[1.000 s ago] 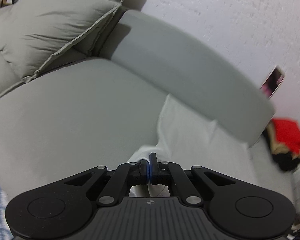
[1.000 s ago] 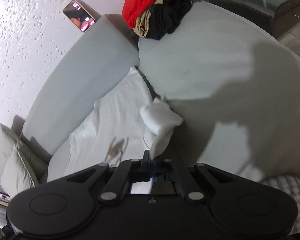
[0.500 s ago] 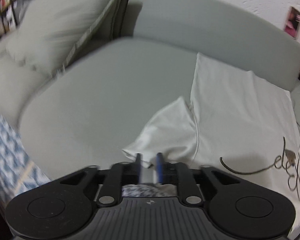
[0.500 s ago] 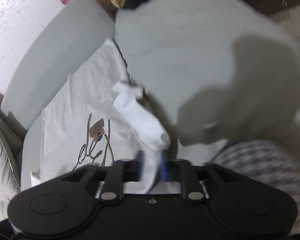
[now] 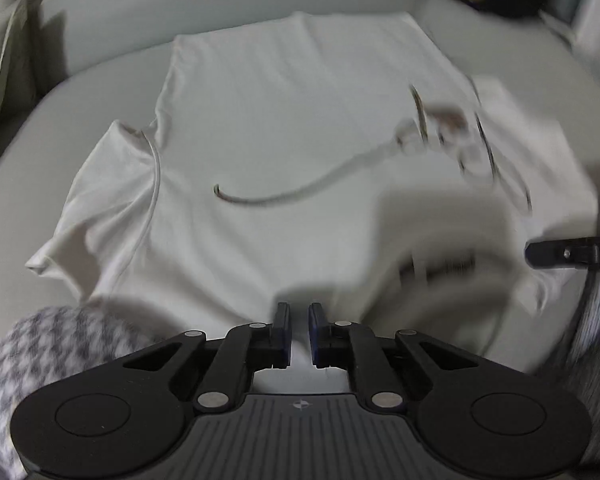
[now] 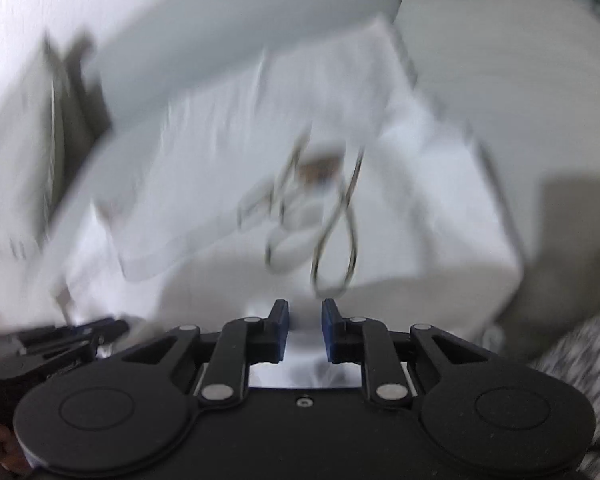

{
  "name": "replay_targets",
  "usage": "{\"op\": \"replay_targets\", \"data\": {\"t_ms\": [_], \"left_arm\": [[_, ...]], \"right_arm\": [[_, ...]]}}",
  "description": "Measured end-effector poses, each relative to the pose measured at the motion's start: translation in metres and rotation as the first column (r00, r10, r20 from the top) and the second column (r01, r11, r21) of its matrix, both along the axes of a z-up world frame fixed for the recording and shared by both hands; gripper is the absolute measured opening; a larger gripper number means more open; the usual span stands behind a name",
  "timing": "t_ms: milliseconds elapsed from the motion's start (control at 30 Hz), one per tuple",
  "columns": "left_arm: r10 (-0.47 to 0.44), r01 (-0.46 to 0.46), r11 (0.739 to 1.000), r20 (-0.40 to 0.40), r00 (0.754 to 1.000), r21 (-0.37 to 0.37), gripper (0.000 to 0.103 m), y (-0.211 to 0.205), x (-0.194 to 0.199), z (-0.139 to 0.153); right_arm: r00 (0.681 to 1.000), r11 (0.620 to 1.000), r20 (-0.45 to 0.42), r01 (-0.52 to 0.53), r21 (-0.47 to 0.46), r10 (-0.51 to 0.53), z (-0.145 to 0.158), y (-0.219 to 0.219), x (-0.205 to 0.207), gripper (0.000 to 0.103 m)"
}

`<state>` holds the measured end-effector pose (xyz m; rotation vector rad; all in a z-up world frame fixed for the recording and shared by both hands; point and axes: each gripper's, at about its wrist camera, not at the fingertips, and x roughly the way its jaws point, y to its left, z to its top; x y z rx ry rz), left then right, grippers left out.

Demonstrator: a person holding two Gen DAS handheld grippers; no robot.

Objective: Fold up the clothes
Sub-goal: 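Lay the T-shirt flat on the sofa and open both grippers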

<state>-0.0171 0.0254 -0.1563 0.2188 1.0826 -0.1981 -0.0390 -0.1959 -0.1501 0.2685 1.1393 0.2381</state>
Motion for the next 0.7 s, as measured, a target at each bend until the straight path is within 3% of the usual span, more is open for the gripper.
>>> {"op": "replay_targets", "data": {"t_ms": [100, 200, 233, 300, 333, 433, 533, 633, 700], "left_arm": [[0.041, -0.041, 0.999, -0.054, 0.998, -0.009, 0.010, 0.021, -0.009, 0.003], [0.073, -0.071, 0.996, 0.028, 0.997, -0.061, 0.010, 0.033, -0.007, 0.023], [0.079, -0.073, 0.994, 0.069, 0.995, -0.077, 0.010, 0.032, -0.003, 0.030], [0.086, -0.071, 0.992, 0.140, 0.986, -0.109, 0.014, 0.026, 0.011, 0.042], [0.086, -0.068, 0.990, 0.153, 0.984, -0.122, 0.021, 0.019, 0.020, 0.043], [0.088, -0.063, 0.984, 0.153, 0.984, -0.165, 0.023, -0.001, 0.047, 0.036], [0.091, -0.071, 0.977, 0.094, 0.991, -0.200, 0.023, -0.015, 0.058, 0.022], [0.083, -0.070, 0.977, 0.058, 0.995, -0.201, 0.023, -0.023, 0.056, 0.011], [0.086, -0.076, 0.977, 0.040, 0.996, -0.201, 0.024, -0.021, 0.052, 0.007]], "right_arm": [[1.000, 1.000, -0.024, -0.015, -0.001, 0.015, 0.005, -0.013, -0.015, 0.015], [0.999, 0.999, -0.050, 0.010, 0.035, -0.008, 0.016, -0.035, -0.020, 0.017], [0.999, 0.998, -0.001, 0.035, 0.044, -0.035, 0.024, -0.045, -0.016, 0.020], [0.988, 0.993, 0.107, 0.102, 0.061, -0.109, 0.039, -0.066, 0.000, 0.045], [0.976, 0.987, 0.154, 0.144, 0.071, -0.153, 0.045, -0.077, 0.011, 0.048], [0.941, 0.956, 0.182, 0.263, 0.133, -0.284, 0.040, -0.115, 0.050, 0.048], [0.912, 0.900, 0.087, 0.374, 0.223, -0.400, 0.018, -0.152, 0.084, 0.044], [0.903, 0.867, -0.014, 0.417, 0.274, -0.430, -0.010, -0.165, 0.113, 0.040], [0.902, 0.852, -0.057, 0.423, 0.308, -0.427, -0.028, -0.165, 0.126, 0.029]]}}
